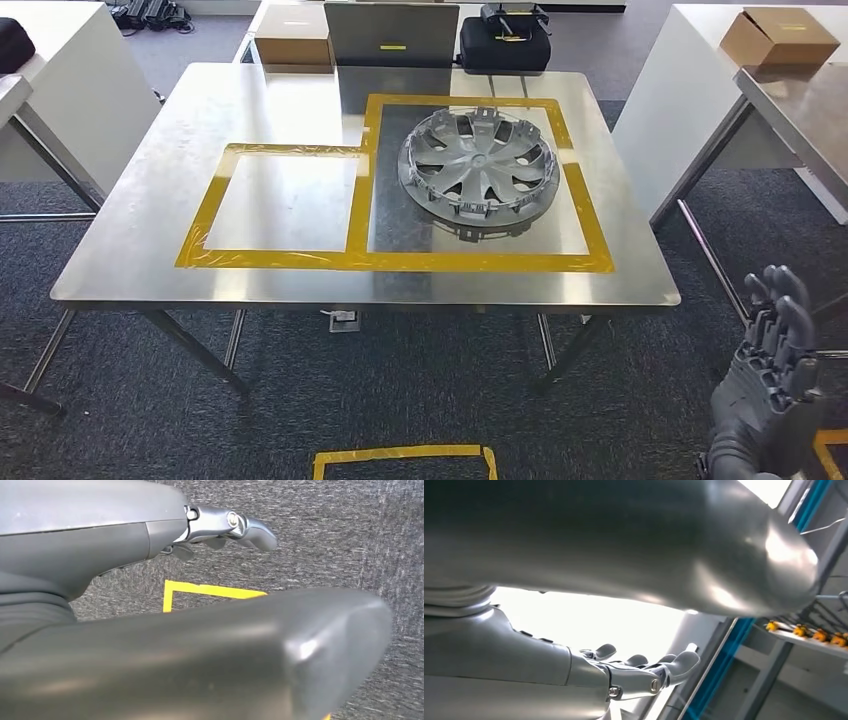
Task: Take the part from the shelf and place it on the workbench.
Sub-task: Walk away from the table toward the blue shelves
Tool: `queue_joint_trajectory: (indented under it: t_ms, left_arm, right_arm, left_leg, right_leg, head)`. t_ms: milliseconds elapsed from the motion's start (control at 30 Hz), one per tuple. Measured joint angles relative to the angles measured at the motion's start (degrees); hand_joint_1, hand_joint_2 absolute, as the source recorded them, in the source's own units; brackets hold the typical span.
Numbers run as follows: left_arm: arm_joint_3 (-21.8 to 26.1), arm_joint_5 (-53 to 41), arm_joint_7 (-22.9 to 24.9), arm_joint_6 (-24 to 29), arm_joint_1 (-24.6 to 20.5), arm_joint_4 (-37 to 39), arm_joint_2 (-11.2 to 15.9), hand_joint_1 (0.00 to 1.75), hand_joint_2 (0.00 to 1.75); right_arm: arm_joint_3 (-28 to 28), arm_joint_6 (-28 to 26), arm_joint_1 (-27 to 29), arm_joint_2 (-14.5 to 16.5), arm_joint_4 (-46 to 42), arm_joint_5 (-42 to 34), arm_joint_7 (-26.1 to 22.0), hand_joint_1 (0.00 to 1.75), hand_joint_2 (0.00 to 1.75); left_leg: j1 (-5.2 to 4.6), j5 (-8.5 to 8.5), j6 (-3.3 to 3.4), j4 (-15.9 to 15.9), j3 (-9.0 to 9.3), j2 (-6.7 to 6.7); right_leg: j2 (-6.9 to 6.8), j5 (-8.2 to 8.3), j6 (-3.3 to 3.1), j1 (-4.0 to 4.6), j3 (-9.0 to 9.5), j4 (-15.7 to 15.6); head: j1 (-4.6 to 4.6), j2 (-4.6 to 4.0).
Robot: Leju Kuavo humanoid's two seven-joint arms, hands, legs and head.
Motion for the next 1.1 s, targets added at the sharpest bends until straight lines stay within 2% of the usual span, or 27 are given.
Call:
queue_joint_trajectory:
  t_ms: [33,100,133,167,233,267,300,333,400,433,467,500,533,567,633,667,733,767,800,833,900,933,967,1000,1033,1067,1100]
  left_arm:
    - [0.00,-0.01,0.00,0.00,-0.01,0.00,-0.09,0.00,0.00]
    - [0.00,-0.04,-0.02,-0.03,-0.02,0.00,-0.38,0.00,0.00]
    - [0.00,-0.07,-0.05,-0.05,-0.02,0.00,-0.52,0.00,0.00]
    - [0.00,-0.14,-0.08,-0.07,-0.02,0.01,-0.62,0.00,0.00]
    - [0.00,-0.52,-0.13,-0.10,-0.02,0.01,-0.68,0.00,0.00]
    - [0.00,-0.75,-0.13,-0.11,0.01,0.02,-0.67,0.00,0.00]
    - [0.00,-0.93,-0.13,-0.12,0.05,0.03,-0.66,0.00,0.00]
    - [0.00,-1.02,-0.15,-0.13,0.09,0.03,-0.62,0.00,0.00]
    - [0.00,-1.03,-0.25,-0.13,0.10,0.04,-0.57,0.00,0.00]
    - [0.00,-1.06,-0.33,-0.14,0.10,0.05,-0.53,0.00,0.00]
    - [0.00,-1.17,-0.41,-0.15,0.11,0.05,-0.50,0.00,0.00]
    - [0.00,-1.34,-0.48,-0.17,0.12,0.05,-0.46,0.00,0.00]
    - [0.00,-1.56,-0.52,-0.20,0.11,0.04,-0.41,0.00,0.00]
    - [-0.01,-1.78,-0.55,-0.23,0.05,0.04,-0.38,0.00,0.00]
    - [-0.01,-2.00,-0.60,-0.29,-0.05,0.02,-0.38,0.00,0.00]
    - [-0.01,-2.03,-0.63,-0.30,-0.05,0.01,-0.39,0.00,0.00]
    - [0.00,-2.04,-0.79,-0.31,0.09,0.01,-0.44,0.00,0.00]
    - [0.00,-2.04,-0.91,-0.31,0.11,0.01,-0.45,0.00,0.00]
    - [0.00,-2.04,-1.04,-0.31,0.13,0.00,-0.46,0.00,0.00]
    - [0.00,-2.04,-1.13,-0.31,0.14,-0.01,-0.46,0.00,0.00]
    - [0.00,-2.04,-1.23,-0.31,0.18,-0.04,-0.45,0.00,0.00]
    - [0.00,-2.04,-1.22,-0.32,0.23,-0.04,-0.45,0.00,0.00]
    - [0.00,-2.04,-1.19,-0.33,0.25,-0.04,-0.45,0.00,0.00]
    - [0.01,-2.04,-1.14,-0.34,0.27,-0.04,-0.45,0.00,0.00]
    - [0.02,-2.04,-1.01,-0.34,0.28,-0.04,-0.45,0.00,0.00]
    - [0.03,-2.04,-0.86,-0.33,0.28,-0.04,-0.46,0.00,0.00]
    - [0.04,-2.05,-0.72,-0.32,0.28,-0.03,-0.64,0.00,0.00]
  right_arm:
    - [-0.39,0.17,0.28,0.07,0.00,-0.07,-0.01,0.00,0.00]
    - [-1.17,0.62,0.61,0.27,0.00,-0.20,-0.02,0.00,0.00]
    - [-1.60,1.03,0.69,0.40,0.01,-0.30,0.00,0.00,0.00]
    - [-2.03,1.54,0.75,0.56,0.01,-0.44,0.01,0.00,0.00]
    - [-3.14,2.82,1.16,1.07,0.04,-0.77,0.00,0.00,0.00]
    - [-3.75,3.52,1.41,1.52,0.09,-0.94,0.01,0.00,0.00]
    - [-4.40,4.20,1.65,2.03,0.20,-1.05,0.02,0.00,0.00]
    - [-5.01,4.76,1.87,2.64,0.36,-1.19,0.04,0.00,0.00]
    - [-6.06,5.50,2.41,3.64,0.86,-1.50,0.02,0.00,0.00]
    - [-6.53,5.86,2.74,4.15,1.28,-1.66,0.02,0.00,0.00]
    - [-7.05,6.25,3.03,4.66,1.79,-1.80,0.01,0.00,0.00]
    - [-7.58,6.58,3.23,5.20,2.37,-1.95,0.02,0.00,0.00]
    - [-8.16,6.91,3.37,5.75,3.01,-2.12,0.02,0.00,0.00]
    - [-8.75,7.14,3.49,6.23,3.56,-2.33,0.02,0.00,0.00]
    - [-10.02,7.82,3.67,7.04,4.49,-2.79,0.01,0.00,0.00]
    - [-10.63,8.22,3.71,7.38,4.87,-2.98,-0.02,0.00,0.00]
    - [-11.90,9.34,3.76,8.09,5.83,-3.12,-0.03,0.00,0.00]
    - [-12.58,9.94,3.78,8.48,6.45,-3.02,-0.02,0.00,0.00]
    - [-13.24,10.48,3.80,8.86,7.09,-2.86,0.02,0.00,0.00]
    - [-13.86,10.87,3.80,9.21,7.67,-2.68,0.02,0.00,0.00]
    - [-15.06,10.87,3.67,9.85,8.98,-1.21,0.09,0.00,0.00]
    - [-15.69,11.07,3.53,10.21,9.99,-0.12,0.17,0.00,0.00]
    - [-16.30,11.48,3.35,10.60,11.29,0.98,0.25,0.00,0.00]
    - [-16.96,12.25,3.08,11.03,12.86,1.81,0.39,0.00,0.00]
    - [-17.67,13.22,2.69,11.47,14.69,2.40,0.61,0.00,0.00]
    - [-18.38,14.07,2.21,11.89,16.54,3.01,0.82,0.00,0.00]
    - [-19.20,14.90,1.69,12.28,18.51,3.93,0.99,0.00,0.00]
  left_leg:
    - [-0.13,0.46,-0.02,0.11,-0.67,0.00]
    - [-0.28,1.27,-0.22,0.28,-1.56,0.02]
    - [-0.31,1.70,-0.48,0.28,-1.79,0.04]
    - [-0.26,2.13,-0.79,0.21,-1.91,0.08]
    - [-0.17,2.76,-1.49,0.07,-2.07,0.05]
    - [-0.15,2.19,-1.80,0.48,-2.31,-0.05]
    - [-0.14,0.69,-2.09,1.75,-2.80,-0.16]
    - [-0.09,-1.73,-2.38,4.20,-3.62,-0.27]
    - [0.13,-6.81,-3.02,11.39,-5.54,-0.35]
    - [0.30,-7.96,-3.35,14.41,-6.00,-0.35]
    - [0.49,-7.75,-3.65,15.80,-5.67,-0.34]
    - [0.71,-6.46,-3.93,15.16,-4.40,-0.34]
    - [0.95,-4.72,-4.22,12.49,-2.15,-0.33]
    - [1.17,-3.92,-4.58,8.62,0.48,-0.36]
    - [1.22,-4.09,-4.38,2.03,4.54,-0.65]
    - [1.12,-4.73,-3.93,0.60,5.17,-0.80]
    - [0.97,-4.42,-2.54,0.41,4.66,-0.82]
    - [0.96,-4.05,-1.87,0.44,4.25,-0.69]
    - [0.98,-3.53,-1.28,0.41,3.71,-0.54]
    - [1.01,-2.93,-0.80,0.35,3.05,-0.40]
    - [0.84,-1.66,-0.36,0.41,1.46,-0.25]
    - [0.73,-1.00,-0.27,0.45,0.63,-0.19]
    - [0.60,-0.33,-0.23,0.51,-0.22,-0.13]
    - [0.48,0.31,-0.22,0.55,-1.02,-0.10]
    - [0.34,0.92,-0.25,0.59,-1.77,-0.09]
    - [0.23,1.51,-0.30,0.63,-2.43,-0.09]
    - [0.14,2.06,-0.44,0.65,-2.95,-0.10]
  right_leg:
    - [0.01,1.55,-0.48,0.21,2.60,-3.18]
    - [-0.06,2.52,-1.62,0.76,8.21,-11.29]
    - [-0.08,2.35,-1.98,1.03,9.98,-14.17]
    - [-0.10,2.04,-2.22,1.24,10.80,-15.79]
    - [-0.23,2.79,-2.55,1.24,10.76,-16.69]
    - [-0.36,3.32,-2.89,1.08,10.49,-16.95]
    - [-0.48,3.93,-3.20,0.86,10.08,-17.17]
    - [-0.60,4.53,-3.42,0.65,9.51,-17.25]
    - [-0.65,5.57,-3.52,0.56,7.96,-16.95]
    - [-0.69,6.09,-3.43,0.49,7.10,-16.71]
    - [-0.72,6.57,-3.25,0.37,6.20,-16.43]
    - [-0.74,7.01,-3.02,0.21,5.29,-16.09]
    - [-0.74,7.39,-2.71,-0.01,4.39,-15.65]
    - [-0.73,7.73,-2.35,-0.18,3.56,-15.16]
    - [-0.68,8.32,-1.56,-0.24,2.38,-14.27]
    - [-0.65,8.66,-1.19,-0.14,2.13,-14.08]
    - [-0.56,9.47,-0.46,-0.12,1.95,-14.15]
    - [-0.50,9.27,-0.12,-0.22,1.71,-13.99]
    - [-0.44,8.12,0.19,-0.34,1.26,-13.15]
    - [-0.40,5.90,0.42,-0.41,0.55,-11.25]
    - [-0.37,0.01,0.74,-0.44,-1.38,-4.32]
    - [-0.37,-1.81,0.78,-0.43,-2.04,-0.78]
    - [-0.36,-2.20,0.73,-0.41,-2.07,1.53]
    - [-0.35,-1.30,0.55,-0.38,-1.19,1.94]
    - [-0.33,0.34,0.22,-0.27,0.74,0.24]
    - [-0.31,1.84,-0.27,-0.07,3.58,-3.18]
    - [-0.31,2.23,-0.98,0.21,6.85,-7.74]
  head:
    - [0.05,0.00]
    - [0.12,0.00]
    - [0.15,0.00]
    - [0.21,0.00]
    - [0.38,0.00]
    - [0.45,0.00]
    - [0.44,0.00]
    - [0.35,0.00]
    - [0.09,0.00]
    - [0.01,0.00]
    - [-0.01,0.00]
    - [-0.01,0.00]
    - [-0.01,0.00]
    - [-0.03,0.00]
    - [-0.22,0.00]
    - [-0.26,0.00]
    - [-0.16,0.00]
    - [-0.14,0.00]
    - [-0.05,0.00]
    - [0.03,0.00]
    - [0.23,0.00]
    - [0.27,0.00]
    - [0.29,0.00]
    - [0.32,0.00]
    - [0.35,0.00]
    - [0.39,0.00]
    - [0.41,0.00]
